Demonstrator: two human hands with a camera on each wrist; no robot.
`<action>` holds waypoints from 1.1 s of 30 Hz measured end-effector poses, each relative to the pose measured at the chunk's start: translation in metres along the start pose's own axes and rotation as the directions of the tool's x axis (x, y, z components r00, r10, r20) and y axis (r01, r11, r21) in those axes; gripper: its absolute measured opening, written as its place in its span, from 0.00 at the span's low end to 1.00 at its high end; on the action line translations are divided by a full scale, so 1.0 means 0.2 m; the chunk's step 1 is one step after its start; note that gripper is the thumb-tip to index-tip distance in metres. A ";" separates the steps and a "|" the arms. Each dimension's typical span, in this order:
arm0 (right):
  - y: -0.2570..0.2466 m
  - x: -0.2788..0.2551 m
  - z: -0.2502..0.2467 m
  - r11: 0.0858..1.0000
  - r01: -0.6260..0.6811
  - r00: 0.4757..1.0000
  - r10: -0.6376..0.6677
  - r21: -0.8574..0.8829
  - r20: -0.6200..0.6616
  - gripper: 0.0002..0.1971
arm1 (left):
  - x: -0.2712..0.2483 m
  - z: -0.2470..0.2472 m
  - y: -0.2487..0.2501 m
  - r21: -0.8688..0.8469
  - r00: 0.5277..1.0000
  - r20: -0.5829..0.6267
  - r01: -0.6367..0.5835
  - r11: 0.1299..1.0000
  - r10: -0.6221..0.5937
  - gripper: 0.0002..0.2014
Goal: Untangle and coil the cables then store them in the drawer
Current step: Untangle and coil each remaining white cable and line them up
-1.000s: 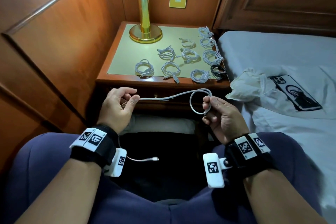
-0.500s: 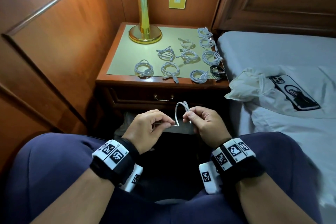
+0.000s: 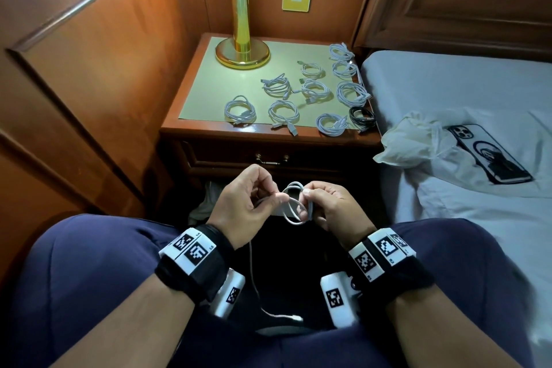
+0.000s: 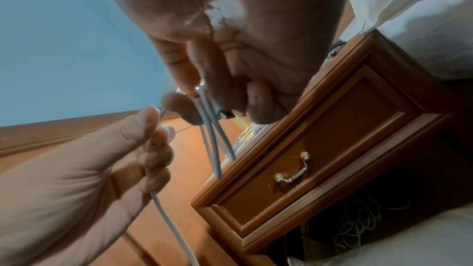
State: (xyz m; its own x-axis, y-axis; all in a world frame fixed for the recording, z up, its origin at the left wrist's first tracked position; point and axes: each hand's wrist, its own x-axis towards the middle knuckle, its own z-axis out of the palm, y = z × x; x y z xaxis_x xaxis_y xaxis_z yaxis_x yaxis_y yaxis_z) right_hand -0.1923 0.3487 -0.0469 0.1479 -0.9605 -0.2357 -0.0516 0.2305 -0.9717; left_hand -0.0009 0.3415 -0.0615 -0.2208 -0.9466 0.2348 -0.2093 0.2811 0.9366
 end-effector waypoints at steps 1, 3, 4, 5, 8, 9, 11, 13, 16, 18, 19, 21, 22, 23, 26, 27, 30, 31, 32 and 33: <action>0.00 0.01 0.00 1.000 -0.006 1.000 0.006 0.006 0.002 0.15 | 0.00 0.00 -0.01 0.043 1.000 -0.005 -0.005 0.999 0.005 0.11; 0.01 0.01 0.01 1.000 -0.023 0.999 0.024 -0.010 0.029 0.15 | 0.00 0.00 -0.02 0.118 0.999 0.005 -0.046 0.992 0.046 0.09; 0.01 0.01 0.02 0.999 -0.042 0.998 0.043 -0.018 0.049 0.15 | 0.01 -0.01 -0.01 0.151 0.996 0.018 -0.086 0.985 0.085 0.08; 0.00 0.00 0.03 0.998 -0.062 0.996 0.063 -0.023 0.068 0.15 | 0.01 -0.01 -0.01 0.189 0.991 0.031 -0.131 0.973 0.128 0.06; -0.03 -0.02 0.04 0.995 -0.094 0.989 0.096 -0.020 0.108 0.13 | 0.02 -0.03 -0.01 0.294 0.975 0.054 -0.220 0.930 0.213 0.05; -0.04 -0.02 0.04 0.995 -0.095 0.988 0.097 -0.024 0.116 0.14 | 0.03 -0.04 -0.01 0.317 0.972 0.051 -0.232 0.920 0.227 0.05; -0.05 -0.02 0.05 0.995 -0.097 0.987 0.101 -0.037 0.126 0.14 | 0.04 -0.05 -0.01 0.346 0.970 0.033 -0.239 0.907 0.242 0.04; -0.04 -0.02 0.04 0.994 -0.104 0.986 0.106 -0.027 0.127 0.15 | 0.04 -0.04 -0.02 0.341 0.974 0.008 -0.217 0.915 0.227 0.04; -0.02 -0.01 0.02 0.994 -0.107 0.985 0.102 0.026 0.139 0.16 | 0.02 -0.02 -0.03 0.241 0.992 -0.020 -0.117 0.963 0.125 0.04; 0.00 -0.01 0.01 0.993 -0.103 0.986 0.094 0.059 0.141 0.13 | 0.02 -0.01 -0.03 0.183 0.996 -0.012 -0.082 0.980 0.086 0.05; 0.00 -0.01 0.00 0.992 -0.105 0.986 0.094 0.072 0.141 0.12 | 0.02 -0.01 -0.03 0.159 0.997 -0.013 -0.078 0.984 0.081 0.06; 0.01 -0.01 0.00 0.990 -0.112 0.984 0.099 0.085 0.150 0.13 | 0.02 0.00 -0.04 0.128 0.997 -0.024 -0.071 0.989 0.075 0.07; 0.01 -0.01 0.00 0.990 -0.110 0.983 0.095 0.092 0.158 0.12 | 0.02 0.00 -0.04 0.131 0.997 -0.030 -0.068 0.989 0.073 0.07; 0.02 -0.01 0.00 0.989 -0.107 0.982 0.089 0.101 0.164 0.12 | 0.02 0.00 -0.04 0.140 0.997 -0.035 -0.056 0.989 0.061 0.07; 0.02 0.00 0.00 0.985 -0.097 0.982 0.072 0.140 0.176 0.12 | 0.03 -0.01 -0.06 0.130 0.996 -0.088 0.030 0.991 -0.019 0.06; 0.02 0.00 0.00 0.984 -0.090 0.982 0.062 0.153 0.179 0.12 | 0.03 -0.01 -0.06 0.126 0.991 -0.123 0.060 0.990 -0.044 0.06; 0.02 0.00 0.00 0.983 -0.053 0.986 0.023 0.175 0.166 0.12 | 0.02 0.01 -0.05 -0.045 0.959 -0.134 0.245 0.969 -0.248 0.03; 0.03 0.00 0.01 0.983 -0.040 0.987 0.011 0.182 0.158 0.12 | 0.02 0.02 -0.03 -0.149 0.940 -0.105 0.306 0.940 -0.323 0.04; 0.04 0.00 0.01 0.982 -0.031 0.988 0.002 0.189 0.151 0.12 | 0.01 0.03 -0.02 -0.230 0.926 -0.085 0.341 0.911 -0.368 0.06; 0.04 0.00 0.02 0.981 -0.023 0.990 -0.005 0.193 0.144 0.12 | 0.01 0.04 -0.02 -0.259 0.922 -0.074 0.350 0.900 -0.380 0.08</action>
State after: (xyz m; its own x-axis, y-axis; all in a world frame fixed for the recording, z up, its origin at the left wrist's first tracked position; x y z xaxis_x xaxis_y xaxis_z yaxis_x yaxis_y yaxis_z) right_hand -0.1889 0.3513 -0.0557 0.2886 -0.9294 -0.2301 0.1364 0.2778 -0.9509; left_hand -0.0079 0.3401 -0.0660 -0.0538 -0.9913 -0.1200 -0.0186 -0.1192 0.9927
